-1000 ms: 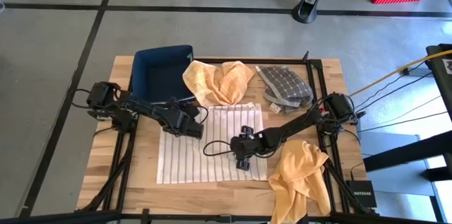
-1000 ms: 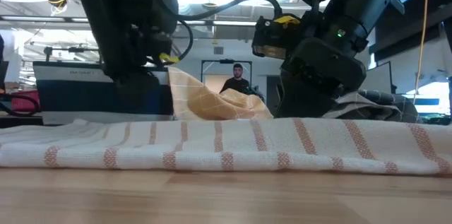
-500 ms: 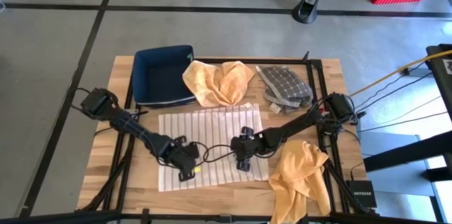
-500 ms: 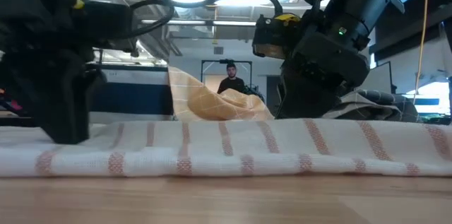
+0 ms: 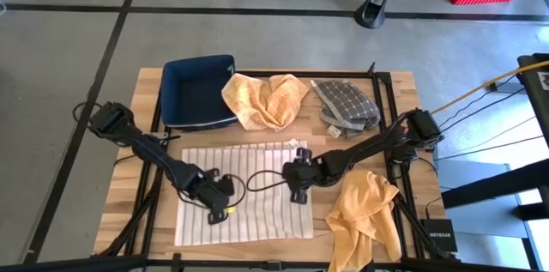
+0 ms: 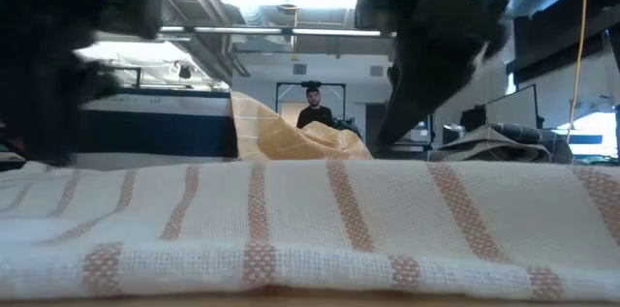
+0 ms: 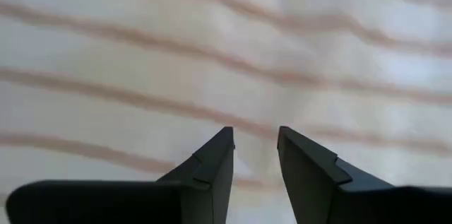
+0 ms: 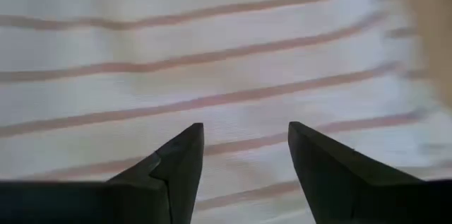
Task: Fold towel
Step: Fold the white towel
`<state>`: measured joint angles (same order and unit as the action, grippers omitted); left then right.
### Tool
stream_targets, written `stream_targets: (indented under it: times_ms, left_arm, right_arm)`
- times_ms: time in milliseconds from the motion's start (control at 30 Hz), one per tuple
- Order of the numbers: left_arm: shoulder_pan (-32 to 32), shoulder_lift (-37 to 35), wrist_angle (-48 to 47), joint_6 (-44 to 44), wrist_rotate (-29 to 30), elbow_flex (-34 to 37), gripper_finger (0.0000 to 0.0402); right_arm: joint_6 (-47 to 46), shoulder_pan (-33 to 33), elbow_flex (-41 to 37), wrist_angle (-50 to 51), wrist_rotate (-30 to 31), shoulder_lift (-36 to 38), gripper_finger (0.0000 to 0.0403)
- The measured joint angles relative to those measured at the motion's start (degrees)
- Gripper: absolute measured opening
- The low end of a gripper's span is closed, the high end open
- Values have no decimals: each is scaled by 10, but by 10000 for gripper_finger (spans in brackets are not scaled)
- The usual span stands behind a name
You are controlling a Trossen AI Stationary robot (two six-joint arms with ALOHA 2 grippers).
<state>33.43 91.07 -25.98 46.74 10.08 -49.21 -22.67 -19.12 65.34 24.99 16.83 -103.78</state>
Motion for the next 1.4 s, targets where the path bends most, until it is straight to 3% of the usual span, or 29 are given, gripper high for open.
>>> stream_targets:
  times_ms: [100, 233, 433, 567, 667, 833, 933, 1033, 1233, 1300, 1400]
  left_arm:
    - [0, 3, -9, -7, 37, 6, 100]
    - [1, 3, -11, 11, 37, 21, 100]
    - [-3, 2, -15, 19, 37, 11, 100]
    - [-8, 1, -12, 9, 42, 10, 100]
    - [-8, 4, -17, 16, 46, 10, 100]
    - [0, 13, -31, 37, 47, 10, 100]
    - [9, 24, -40, 38, 47, 10, 100]
    - [13, 40, -37, 38, 50, 9, 100]
    - [18, 64, -48, 39, 53, 7, 100]
    - [18, 65, -51, 39, 52, 7, 100]
    - [16, 65, -52, 38, 50, 7, 100]
  right_arm:
    - [6, 6, -18, -14, 75, -9, 209]
    - [0, 12, -41, 28, 73, -24, 209]
    - [-56, 12, -13, 152, 129, -5, 209]
    - [-56, 37, -4, 149, 146, 16, 209]
    - [-55, 81, -4, 135, 105, 17, 209]
    - [-37, 141, -22, 101, -35, 1, 209]
    - [-25, 154, -31, 96, -58, -2, 209]
    - [-20, 164, -48, 99, -21, -2, 209]
    - [-63, 169, -57, 187, 128, -2, 209]
    - [-69, 169, -55, 202, 135, -2, 209]
    - [-66, 169, -48, 196, 98, 0, 209]
